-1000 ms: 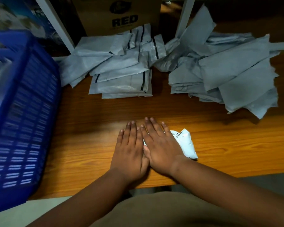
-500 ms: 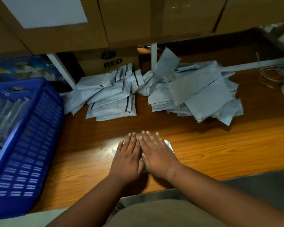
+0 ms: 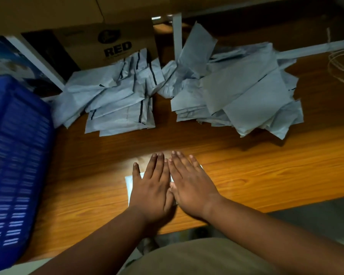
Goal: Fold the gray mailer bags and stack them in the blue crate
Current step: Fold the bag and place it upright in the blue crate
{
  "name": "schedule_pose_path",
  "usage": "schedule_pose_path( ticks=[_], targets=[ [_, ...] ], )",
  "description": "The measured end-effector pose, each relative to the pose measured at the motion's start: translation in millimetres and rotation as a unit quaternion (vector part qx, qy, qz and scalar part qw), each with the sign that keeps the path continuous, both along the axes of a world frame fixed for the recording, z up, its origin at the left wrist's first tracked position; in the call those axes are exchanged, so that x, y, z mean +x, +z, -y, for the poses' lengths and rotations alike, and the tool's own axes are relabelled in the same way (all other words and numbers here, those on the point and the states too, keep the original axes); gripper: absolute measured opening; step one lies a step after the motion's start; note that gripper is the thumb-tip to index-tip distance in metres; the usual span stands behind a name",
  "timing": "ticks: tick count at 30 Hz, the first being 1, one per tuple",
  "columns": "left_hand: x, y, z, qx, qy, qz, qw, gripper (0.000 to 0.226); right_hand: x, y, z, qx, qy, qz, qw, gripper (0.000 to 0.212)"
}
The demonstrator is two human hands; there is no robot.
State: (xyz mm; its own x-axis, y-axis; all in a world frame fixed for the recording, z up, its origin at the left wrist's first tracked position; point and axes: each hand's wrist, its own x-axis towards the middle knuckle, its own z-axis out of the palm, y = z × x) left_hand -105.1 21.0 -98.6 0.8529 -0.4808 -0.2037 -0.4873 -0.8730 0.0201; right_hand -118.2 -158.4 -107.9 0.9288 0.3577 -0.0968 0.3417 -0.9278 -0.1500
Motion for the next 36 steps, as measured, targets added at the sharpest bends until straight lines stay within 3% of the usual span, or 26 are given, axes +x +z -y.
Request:
schedule_pose_path(
  ticks=[18,23,36],
  targets=[
    [-4,3,4,0.008,0.026,-0.009,1.0,0.078,6,4,11,0.011,0.024,-0.032,0.999,0.074],
    [-16,12,32,-0.032,-0.016,0.036,0.999,0.071,-4,12,42,0.015,-0.033,-0.016,0.999,0.07],
    [-15,-10,40,-0.059,-0.008,0.039,0.997,0.077,-10,1,43,-0.003,-0.026,-0.018,1.0,0.072]
  ],
)
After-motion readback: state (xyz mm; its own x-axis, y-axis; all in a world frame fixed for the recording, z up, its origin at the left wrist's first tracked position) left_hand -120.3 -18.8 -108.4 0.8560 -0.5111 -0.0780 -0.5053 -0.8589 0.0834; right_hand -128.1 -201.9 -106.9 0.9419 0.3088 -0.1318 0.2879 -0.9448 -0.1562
